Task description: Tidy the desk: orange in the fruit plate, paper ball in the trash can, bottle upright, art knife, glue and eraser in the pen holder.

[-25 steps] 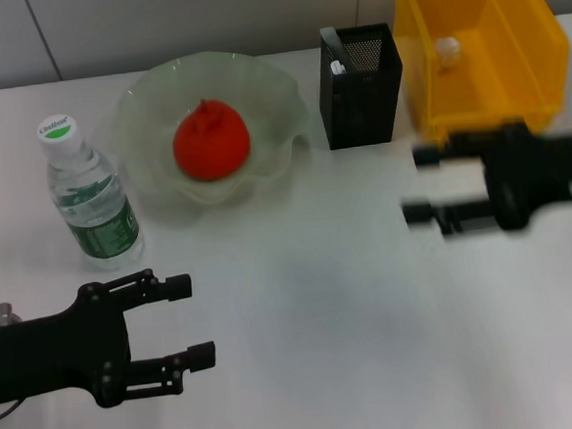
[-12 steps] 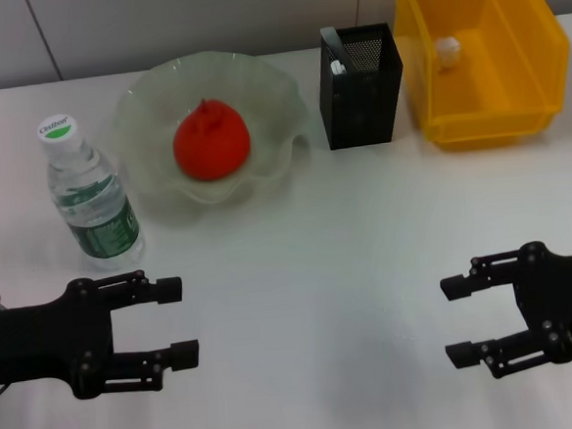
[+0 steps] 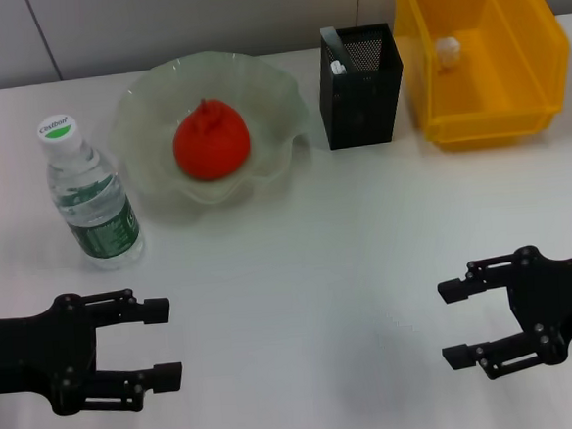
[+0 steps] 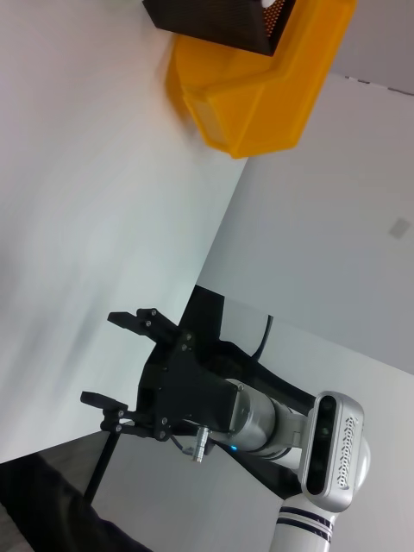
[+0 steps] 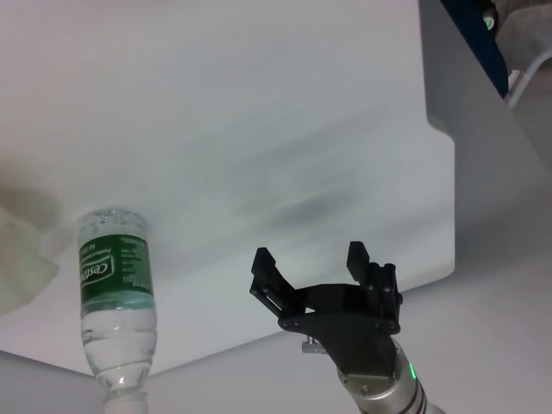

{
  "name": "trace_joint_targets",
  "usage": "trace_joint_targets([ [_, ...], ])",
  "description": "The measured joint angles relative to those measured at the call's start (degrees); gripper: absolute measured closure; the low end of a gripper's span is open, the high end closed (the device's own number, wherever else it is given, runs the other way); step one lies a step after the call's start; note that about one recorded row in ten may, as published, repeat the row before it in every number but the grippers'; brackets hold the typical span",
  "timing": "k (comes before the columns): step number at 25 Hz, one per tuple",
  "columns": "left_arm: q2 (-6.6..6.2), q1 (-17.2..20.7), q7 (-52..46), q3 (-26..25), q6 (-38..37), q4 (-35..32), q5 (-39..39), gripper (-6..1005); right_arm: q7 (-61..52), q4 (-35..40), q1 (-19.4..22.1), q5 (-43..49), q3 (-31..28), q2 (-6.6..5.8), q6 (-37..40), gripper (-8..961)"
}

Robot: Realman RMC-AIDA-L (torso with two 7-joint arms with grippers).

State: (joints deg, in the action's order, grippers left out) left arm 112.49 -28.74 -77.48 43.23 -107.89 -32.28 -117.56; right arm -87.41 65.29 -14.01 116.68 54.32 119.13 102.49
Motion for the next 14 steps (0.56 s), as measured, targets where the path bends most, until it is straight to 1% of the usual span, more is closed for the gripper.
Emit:
trace_joint_targets([
  [14,-0.17,0.64,-0.04,0.1,0.22,0.09,-0.05,165,0.31,-1.19,-0.97,0.05,-0.01,0.14,-0.58,199],
])
